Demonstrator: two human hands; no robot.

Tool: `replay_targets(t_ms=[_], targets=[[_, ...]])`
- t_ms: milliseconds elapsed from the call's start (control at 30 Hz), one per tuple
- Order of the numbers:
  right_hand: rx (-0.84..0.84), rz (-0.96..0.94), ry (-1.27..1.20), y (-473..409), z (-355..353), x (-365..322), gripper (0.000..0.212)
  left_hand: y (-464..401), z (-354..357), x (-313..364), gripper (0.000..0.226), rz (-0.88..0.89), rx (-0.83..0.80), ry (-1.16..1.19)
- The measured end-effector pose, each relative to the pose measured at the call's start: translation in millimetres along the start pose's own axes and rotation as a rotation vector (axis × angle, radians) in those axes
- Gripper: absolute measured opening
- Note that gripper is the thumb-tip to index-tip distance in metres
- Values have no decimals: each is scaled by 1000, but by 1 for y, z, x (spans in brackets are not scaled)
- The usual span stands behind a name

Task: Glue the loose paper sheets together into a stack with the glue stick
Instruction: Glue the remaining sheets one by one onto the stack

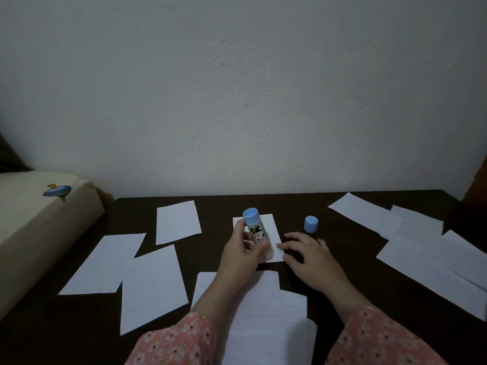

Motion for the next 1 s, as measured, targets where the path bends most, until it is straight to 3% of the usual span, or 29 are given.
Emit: replay_targets(t_ms=[200,667,1000], targets=[[-6,-24,-25,1,1,1,23,-2,-3,-1,52,30,-6,-44],[-23,-52,-6,3,1,-4,10,7,8,6,46,123,-44,-118],[-20,-57,-2,2,2,-1,15,6,4,7,47,117,21,7]])
Point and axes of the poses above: each hand's wrist, its own y-axis away from the middle knuckle, its own z-axis out of the palm, x = y × z, the point moved 7 cm from there along -y, towards the middle knuckle, and after that the axes turned 12 degrees about x, right-handed, at the moved point
